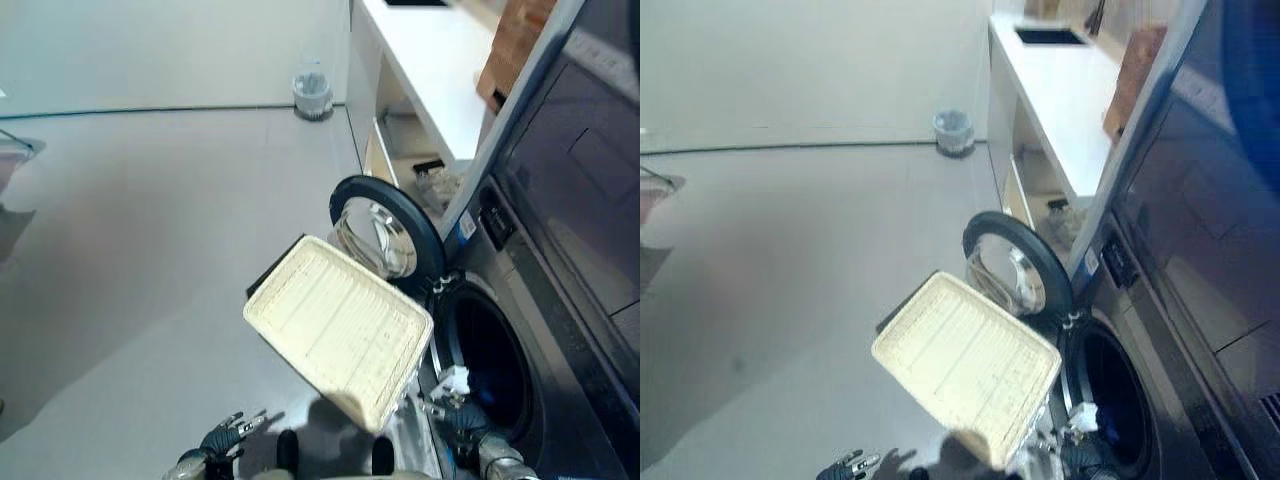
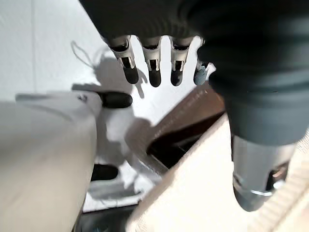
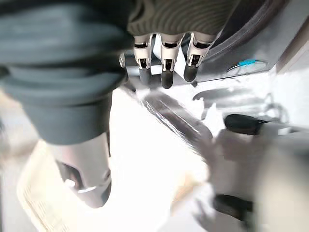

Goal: Put the clothes into the washing machine.

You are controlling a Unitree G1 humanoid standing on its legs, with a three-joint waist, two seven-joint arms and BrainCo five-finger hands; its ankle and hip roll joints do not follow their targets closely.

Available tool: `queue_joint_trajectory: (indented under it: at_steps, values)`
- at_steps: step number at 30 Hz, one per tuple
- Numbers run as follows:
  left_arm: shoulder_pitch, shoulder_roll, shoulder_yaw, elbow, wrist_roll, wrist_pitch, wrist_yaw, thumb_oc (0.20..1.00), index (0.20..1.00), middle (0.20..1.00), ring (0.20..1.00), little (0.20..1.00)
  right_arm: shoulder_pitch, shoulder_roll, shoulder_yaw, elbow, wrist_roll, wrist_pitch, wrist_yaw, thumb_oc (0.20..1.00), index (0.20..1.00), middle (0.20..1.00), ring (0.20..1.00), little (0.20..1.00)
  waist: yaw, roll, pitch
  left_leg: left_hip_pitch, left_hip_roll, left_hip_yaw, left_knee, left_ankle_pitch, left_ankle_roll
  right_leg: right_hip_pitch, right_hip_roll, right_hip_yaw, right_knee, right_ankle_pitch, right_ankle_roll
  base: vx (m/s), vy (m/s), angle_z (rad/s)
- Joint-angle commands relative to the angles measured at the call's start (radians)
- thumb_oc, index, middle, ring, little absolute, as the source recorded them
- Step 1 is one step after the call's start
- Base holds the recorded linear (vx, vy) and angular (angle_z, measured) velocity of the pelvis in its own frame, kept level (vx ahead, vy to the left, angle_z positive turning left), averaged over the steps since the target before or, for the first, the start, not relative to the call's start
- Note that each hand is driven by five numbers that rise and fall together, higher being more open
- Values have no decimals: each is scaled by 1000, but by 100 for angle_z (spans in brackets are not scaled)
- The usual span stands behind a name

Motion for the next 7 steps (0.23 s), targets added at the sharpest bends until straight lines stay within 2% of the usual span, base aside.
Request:
queue_joint_trajectory:
  at_steps: [1,7]
  values:
    - [-62,-28,8,35,12,9,-28,1000,1000,1000,1000,1000,-20,-14,6,-12,-53,32,26,1000,1000,1000,1000,1000,27,10,16,17,-80,56,48,-118,36,-52,60,-3,90,-56,-7,95,-24,4]
    - [-48,-53,-17,48,109,0,-41,1000,1000,1000,1000,1000,1,13,23,-14,-95,79,52,1000,1000,1000,1000,1000,19,5,-31,88,-89,53,53,-154,47,22,71,9,71,-72,-14,65,-25,2]
